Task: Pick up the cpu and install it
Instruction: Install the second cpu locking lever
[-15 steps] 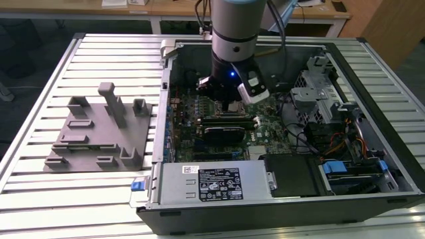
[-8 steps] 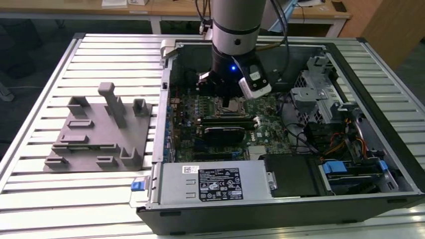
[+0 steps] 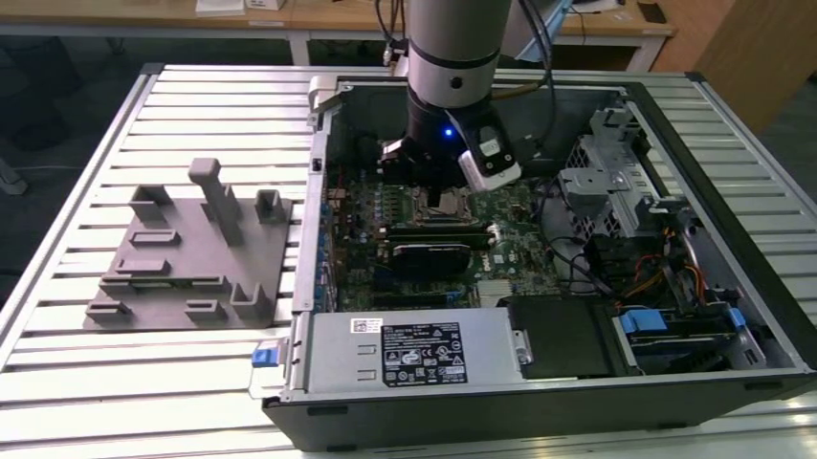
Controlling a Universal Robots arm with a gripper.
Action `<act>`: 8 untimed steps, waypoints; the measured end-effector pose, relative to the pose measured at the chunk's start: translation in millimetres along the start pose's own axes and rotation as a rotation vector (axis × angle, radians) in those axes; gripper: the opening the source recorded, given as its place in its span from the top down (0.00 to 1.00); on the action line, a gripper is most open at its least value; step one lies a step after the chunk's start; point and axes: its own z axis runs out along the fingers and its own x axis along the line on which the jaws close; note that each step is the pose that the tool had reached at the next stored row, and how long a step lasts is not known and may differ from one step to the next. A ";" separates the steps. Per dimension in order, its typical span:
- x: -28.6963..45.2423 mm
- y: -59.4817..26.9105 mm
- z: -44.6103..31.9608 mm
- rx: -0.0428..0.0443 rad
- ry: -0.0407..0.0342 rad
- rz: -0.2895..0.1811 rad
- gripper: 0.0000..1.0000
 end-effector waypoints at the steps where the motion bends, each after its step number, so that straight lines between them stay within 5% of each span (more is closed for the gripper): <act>1: 0.0 0.0 0.0 0.0000 0.0000 0.000 0.89; 8: 0.0 0.4 1.1 -0.0003 -0.0001 0.000 0.89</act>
